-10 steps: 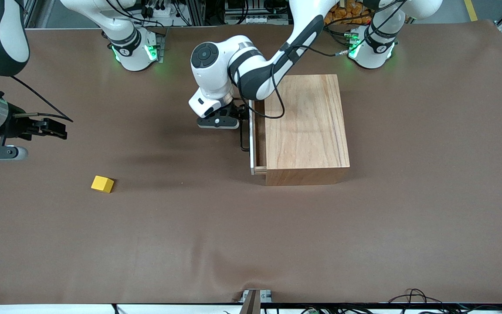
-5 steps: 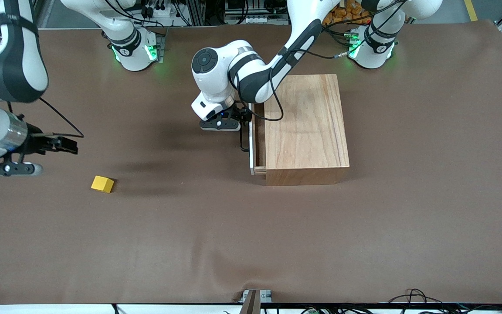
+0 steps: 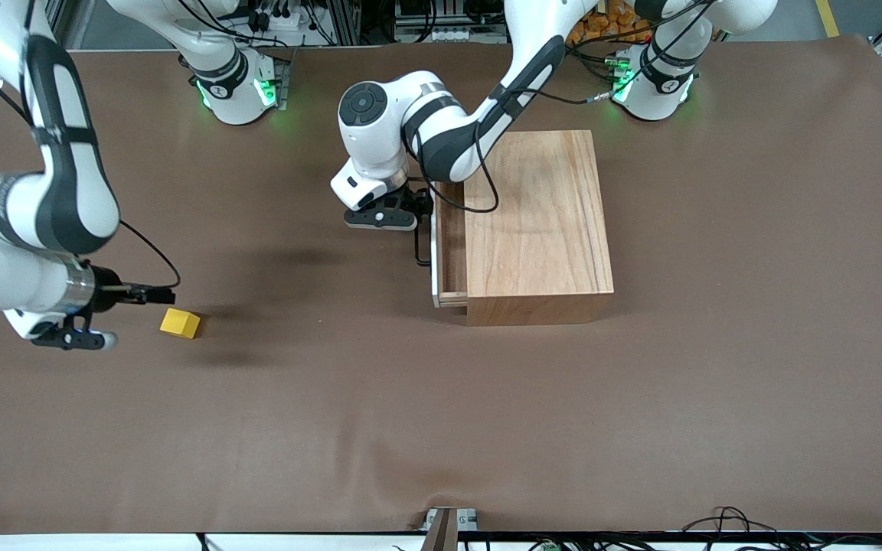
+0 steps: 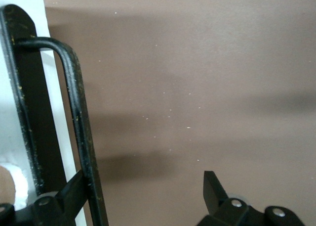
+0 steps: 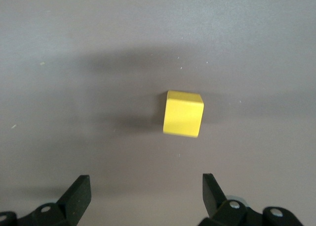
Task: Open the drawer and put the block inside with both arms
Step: 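Lower the right gripper onto the yellow cube and close it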
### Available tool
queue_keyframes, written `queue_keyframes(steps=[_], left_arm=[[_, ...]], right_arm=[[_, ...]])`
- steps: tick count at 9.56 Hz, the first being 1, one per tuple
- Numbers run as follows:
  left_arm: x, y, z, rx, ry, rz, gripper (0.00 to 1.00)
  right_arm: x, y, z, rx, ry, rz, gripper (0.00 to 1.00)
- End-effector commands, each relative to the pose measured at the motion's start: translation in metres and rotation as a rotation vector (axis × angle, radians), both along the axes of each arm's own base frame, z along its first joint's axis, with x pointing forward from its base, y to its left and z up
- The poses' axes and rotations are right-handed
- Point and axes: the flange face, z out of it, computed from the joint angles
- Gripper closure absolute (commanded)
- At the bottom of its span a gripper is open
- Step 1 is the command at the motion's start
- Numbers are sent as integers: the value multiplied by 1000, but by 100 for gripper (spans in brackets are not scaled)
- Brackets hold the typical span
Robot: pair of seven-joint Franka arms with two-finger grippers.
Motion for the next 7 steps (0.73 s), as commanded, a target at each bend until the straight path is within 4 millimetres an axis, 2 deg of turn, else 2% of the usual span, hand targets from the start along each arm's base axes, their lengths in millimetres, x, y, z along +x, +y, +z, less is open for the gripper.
queue_keyframes(steps=[1, 4, 5, 7], left_arm=[[-14, -24, -9, -98, -15, -17, 0], [-32, -43, 1, -175, -36, -49, 0], [-33, -46, 4, -200, -48, -50, 0], [-38, -54, 11, -254, -60, -58, 0]], right_arm=[[7, -17, -49, 6, 14, -49, 0], [7, -38, -83, -2, 17, -84, 0], [4, -41, -100, 0, 44, -90, 0], [3, -47, -118, 2, 49, -104, 0]])
